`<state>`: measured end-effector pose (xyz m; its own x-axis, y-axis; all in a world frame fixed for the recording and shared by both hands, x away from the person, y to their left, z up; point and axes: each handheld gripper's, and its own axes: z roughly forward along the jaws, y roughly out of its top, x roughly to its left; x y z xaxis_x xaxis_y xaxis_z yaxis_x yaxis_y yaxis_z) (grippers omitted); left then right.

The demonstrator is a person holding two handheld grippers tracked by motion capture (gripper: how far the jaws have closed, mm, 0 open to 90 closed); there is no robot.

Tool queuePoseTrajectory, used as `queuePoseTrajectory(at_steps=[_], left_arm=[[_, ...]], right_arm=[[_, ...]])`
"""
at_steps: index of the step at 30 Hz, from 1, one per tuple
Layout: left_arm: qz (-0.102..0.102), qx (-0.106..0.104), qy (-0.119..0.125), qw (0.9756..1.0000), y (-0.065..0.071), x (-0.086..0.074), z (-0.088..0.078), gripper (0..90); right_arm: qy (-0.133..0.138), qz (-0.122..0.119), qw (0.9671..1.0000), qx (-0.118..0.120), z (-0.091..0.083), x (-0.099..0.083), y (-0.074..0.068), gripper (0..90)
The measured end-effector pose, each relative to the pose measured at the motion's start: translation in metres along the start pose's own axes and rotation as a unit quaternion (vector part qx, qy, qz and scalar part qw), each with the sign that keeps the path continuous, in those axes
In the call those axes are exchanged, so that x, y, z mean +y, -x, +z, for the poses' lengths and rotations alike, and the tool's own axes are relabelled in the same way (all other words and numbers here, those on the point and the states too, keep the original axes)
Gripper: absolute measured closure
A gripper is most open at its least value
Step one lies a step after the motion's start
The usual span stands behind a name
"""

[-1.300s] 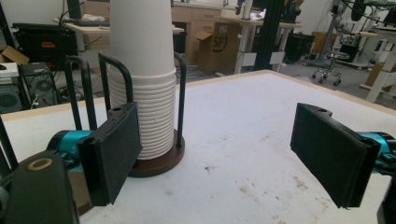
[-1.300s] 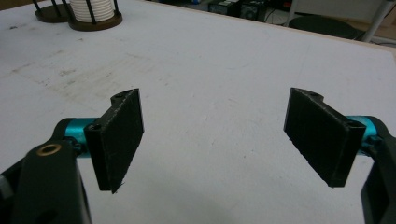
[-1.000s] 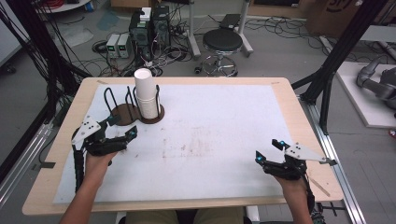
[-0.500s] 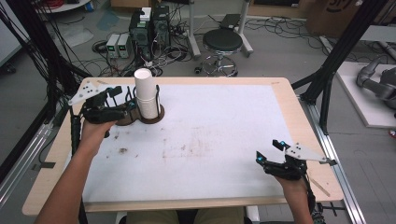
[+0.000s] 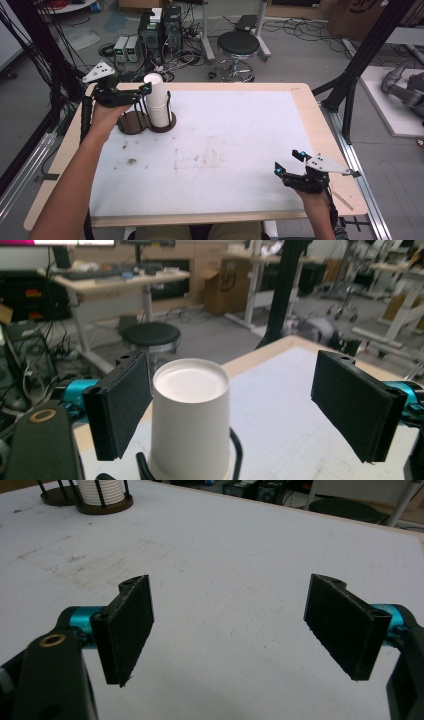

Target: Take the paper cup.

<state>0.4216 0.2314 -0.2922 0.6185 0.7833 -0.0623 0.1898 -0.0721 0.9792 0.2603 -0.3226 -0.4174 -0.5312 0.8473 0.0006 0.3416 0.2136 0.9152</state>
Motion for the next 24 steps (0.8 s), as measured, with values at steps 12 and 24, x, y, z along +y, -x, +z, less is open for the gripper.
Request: queuePoseTrajectory(at_steps=[12, 24], left_arm=[[-0.020, 0.017, -0.036, 0.9990, -0.009, -0.006, 0.040, 16.3], [-0.027, 0.037, -0.060, 0.9971, -0.014, -0.018, 0.058, 21.3]], right_arm=[[-0.001, 0.003, 1.0000, 0.002, 0.000, -0.001, 0.002, 20.3], [-0.005, 0.008, 1.0000, 0.002, -0.001, -0.003, 0.003, 20.3]])
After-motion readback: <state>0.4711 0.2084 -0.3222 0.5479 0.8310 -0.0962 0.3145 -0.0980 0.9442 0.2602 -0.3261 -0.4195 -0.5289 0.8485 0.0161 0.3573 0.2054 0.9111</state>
